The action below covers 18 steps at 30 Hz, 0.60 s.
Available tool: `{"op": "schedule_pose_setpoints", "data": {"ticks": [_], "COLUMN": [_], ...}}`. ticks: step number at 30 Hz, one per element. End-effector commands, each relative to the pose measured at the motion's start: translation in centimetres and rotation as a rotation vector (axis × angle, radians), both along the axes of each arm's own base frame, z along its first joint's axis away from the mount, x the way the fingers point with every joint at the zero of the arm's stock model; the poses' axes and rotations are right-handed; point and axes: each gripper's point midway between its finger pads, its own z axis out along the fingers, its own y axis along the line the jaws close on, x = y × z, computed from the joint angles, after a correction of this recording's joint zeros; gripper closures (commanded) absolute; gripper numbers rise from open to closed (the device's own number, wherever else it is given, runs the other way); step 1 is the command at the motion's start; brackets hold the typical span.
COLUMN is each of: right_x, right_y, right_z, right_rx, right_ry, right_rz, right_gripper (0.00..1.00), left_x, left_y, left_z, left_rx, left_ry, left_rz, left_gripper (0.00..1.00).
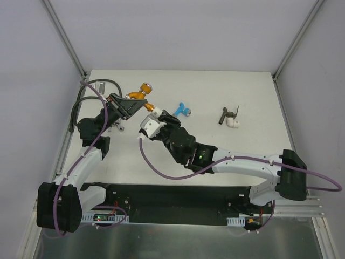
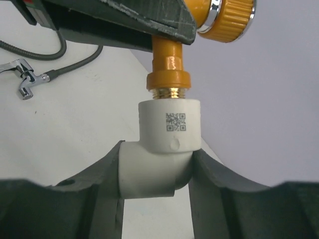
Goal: Install the water faucets
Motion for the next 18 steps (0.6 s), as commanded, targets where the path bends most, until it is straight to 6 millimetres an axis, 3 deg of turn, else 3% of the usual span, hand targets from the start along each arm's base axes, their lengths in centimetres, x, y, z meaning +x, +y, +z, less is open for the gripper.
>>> {"op": "schedule_pose_setpoints", "data": {"ticks": [1,8,12,14,18], "right_x": [-2.4,-4.5,-4.4,-5.6,-5.3], "right_y": [1.5,0.6,-0.5,-0.5,-1.1], "right_z": [4.6,6.1,7.0,7.7,8.5], "right_rx": [0.162,0.328,0.494,0.534,0.641], "right_ry": [0.01,0.211,0.378,0.453,0.601], "right_rz": [0.141,0.325,0.417,0.529,0.588], "right_gripper": [0.98,0.99,0.98,0.98,0.98], "left_x": [-2.7,-3.7,-4.3,-4.8,-5.6], "left_y": [-0.7,-0.6,-0.5,-0.4,-0.3], "left_z": [3.1,3.9,4.4,4.7,5.2], "left_rx": [0.017,-0.009,-0.016,-0.017,-0.015], "left_ry": [-0.185,-0.251,-0.307,-0.337,-0.403], "left_rz": [-0.065,-0.076,-0.072,-0.076,-0.073], "left_gripper": [1.0,1.0,1.0,1.0,1.0]}}
